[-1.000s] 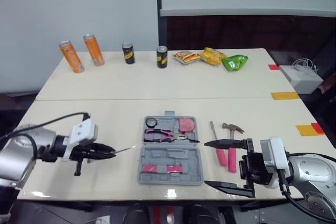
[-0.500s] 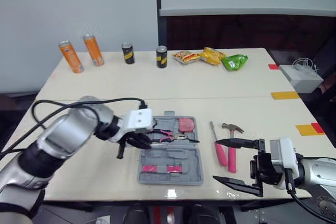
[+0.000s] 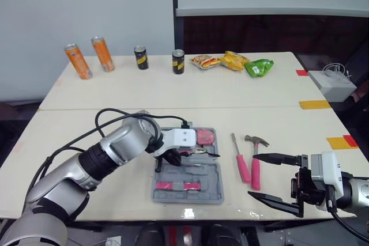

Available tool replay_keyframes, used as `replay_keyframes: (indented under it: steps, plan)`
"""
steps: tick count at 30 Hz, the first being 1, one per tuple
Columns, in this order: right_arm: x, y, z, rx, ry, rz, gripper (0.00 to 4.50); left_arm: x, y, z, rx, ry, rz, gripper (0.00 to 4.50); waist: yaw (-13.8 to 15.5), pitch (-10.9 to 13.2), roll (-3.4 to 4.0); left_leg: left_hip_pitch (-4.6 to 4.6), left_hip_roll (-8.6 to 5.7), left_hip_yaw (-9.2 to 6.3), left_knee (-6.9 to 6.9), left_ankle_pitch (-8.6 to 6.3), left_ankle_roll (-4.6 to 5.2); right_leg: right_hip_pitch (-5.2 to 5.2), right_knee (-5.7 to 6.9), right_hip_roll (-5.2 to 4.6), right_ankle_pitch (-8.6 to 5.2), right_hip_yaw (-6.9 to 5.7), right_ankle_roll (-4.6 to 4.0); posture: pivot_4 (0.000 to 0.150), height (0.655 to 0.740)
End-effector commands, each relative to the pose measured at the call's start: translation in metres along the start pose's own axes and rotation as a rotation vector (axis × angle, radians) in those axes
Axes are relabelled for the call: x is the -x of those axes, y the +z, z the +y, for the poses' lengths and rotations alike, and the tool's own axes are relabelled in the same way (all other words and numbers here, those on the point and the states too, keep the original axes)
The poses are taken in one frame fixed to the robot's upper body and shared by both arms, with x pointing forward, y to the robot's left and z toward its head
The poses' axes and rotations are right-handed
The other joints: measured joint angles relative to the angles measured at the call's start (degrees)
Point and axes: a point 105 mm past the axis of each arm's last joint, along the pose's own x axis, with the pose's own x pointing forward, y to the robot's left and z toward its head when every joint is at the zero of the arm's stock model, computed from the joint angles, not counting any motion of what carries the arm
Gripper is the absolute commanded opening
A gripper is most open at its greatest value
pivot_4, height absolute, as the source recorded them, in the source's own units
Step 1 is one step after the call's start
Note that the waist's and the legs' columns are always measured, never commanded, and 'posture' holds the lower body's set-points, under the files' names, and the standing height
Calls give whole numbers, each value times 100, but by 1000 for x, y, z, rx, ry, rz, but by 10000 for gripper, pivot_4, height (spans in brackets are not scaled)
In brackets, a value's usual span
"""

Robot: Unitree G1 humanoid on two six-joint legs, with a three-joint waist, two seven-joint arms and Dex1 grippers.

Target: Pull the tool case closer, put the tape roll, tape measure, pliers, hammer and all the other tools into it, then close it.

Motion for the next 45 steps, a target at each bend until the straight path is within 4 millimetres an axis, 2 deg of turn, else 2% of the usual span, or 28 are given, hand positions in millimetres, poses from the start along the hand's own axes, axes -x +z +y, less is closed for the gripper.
replay_keyframes:
  steps: [1, 19, 29, 34, 45]
  plan:
    - [1, 10, 3, 45, -14, -21, 45000, -2, 11, 5, -12, 32, -1, 218, 9, 0, 0, -2, 0, -1, 3, 0, 0, 0, 0, -1, 1, -1, 1, 1500, 7400]
    - [2, 11, 8, 36, -34, -16, 45000, -17, -3, 8, -20, 45, 75, 218, 28, -2, 3, -39, -1, -34, 7, -1, 5, 2, -30, -7, 8, -42, 12, 1500, 7400]
    - [2, 10, 9, 30, -35, -16, 45000, -19, 2, 11, -32, 58, 46, 218, 48, -3, 6, -39, -5, -44, 8, 0, 6, 11, -36, -14, 11, -55, 11, 1500, 7400]
    - [1, 11, 10, 31, -33, -16, 45000, -18, 10, 11, -35, 58, 12, 218, 61, -3, 6, -40, -11, -45, 7, 0, 7, 11, -38, -20, 11, -57, 12, 1500, 7400]
    - [2, 10, 12, 25, -32, -12, 45000, -22, 7, 14, -62, 63, 30, 218, 99, -3, 7, -42, -13, -46, 7, 0, 8, 12, -42, -21, 12, -59, 14, 1500, 7400]
